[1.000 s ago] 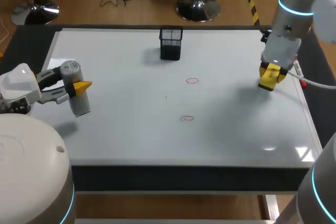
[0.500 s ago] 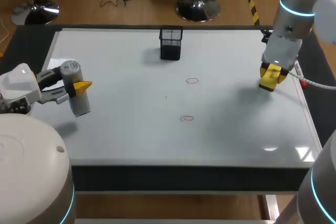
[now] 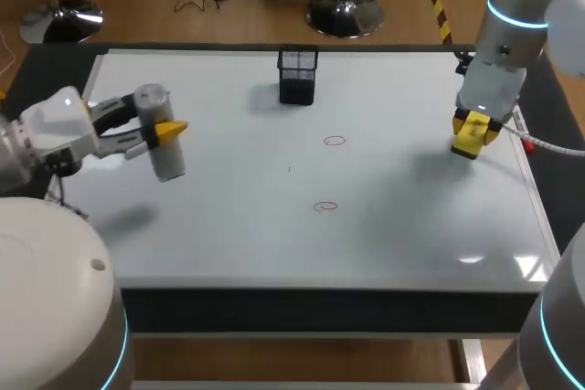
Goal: Pick up the inspection probe, press it on each red-marked spot on the whiteboard one by one, put down the probe, pick up the eraser, and wipe off all the red marks.
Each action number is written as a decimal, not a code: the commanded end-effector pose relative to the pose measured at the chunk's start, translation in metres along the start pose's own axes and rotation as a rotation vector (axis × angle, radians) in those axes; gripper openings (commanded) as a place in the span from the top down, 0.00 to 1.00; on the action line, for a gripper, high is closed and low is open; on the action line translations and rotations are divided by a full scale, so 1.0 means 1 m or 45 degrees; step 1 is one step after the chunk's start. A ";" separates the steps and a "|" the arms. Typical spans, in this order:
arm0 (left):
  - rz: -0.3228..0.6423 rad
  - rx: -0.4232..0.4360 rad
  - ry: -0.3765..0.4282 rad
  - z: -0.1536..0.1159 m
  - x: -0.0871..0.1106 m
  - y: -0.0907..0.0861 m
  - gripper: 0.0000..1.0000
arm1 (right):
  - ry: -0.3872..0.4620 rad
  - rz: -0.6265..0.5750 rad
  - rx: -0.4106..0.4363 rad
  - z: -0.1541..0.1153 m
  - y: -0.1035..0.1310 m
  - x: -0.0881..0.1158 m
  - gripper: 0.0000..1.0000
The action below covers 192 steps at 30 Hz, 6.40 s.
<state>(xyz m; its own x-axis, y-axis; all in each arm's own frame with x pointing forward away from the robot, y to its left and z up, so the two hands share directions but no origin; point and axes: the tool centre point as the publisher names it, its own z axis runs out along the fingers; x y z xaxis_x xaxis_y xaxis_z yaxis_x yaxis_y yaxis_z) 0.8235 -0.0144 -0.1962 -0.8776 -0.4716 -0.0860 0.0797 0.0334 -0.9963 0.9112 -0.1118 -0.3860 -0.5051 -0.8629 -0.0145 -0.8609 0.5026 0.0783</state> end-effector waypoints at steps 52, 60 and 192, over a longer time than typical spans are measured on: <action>-0.065 0.122 0.718 0.315 0.022 0.053 1.00 | 0.003 -0.002 0.003 0.000 -0.001 0.000 1.00; -0.074 0.105 0.740 0.311 0.023 0.066 1.00 | 0.003 -0.002 0.003 0.000 -0.001 0.000 1.00; -0.034 0.199 0.812 0.414 -0.121 -0.075 1.00 | 0.003 -0.002 0.003 0.000 -0.001 0.000 1.00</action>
<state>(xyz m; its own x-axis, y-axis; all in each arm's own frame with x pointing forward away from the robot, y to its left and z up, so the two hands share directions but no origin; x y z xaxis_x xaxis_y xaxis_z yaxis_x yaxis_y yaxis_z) 1.1176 -0.3244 -0.1086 -0.9852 0.1405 -0.0986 0.0817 -0.1213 -0.9892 0.9111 -0.1118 -0.3862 -0.5052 -0.8629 -0.0153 -0.8610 0.5027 0.0767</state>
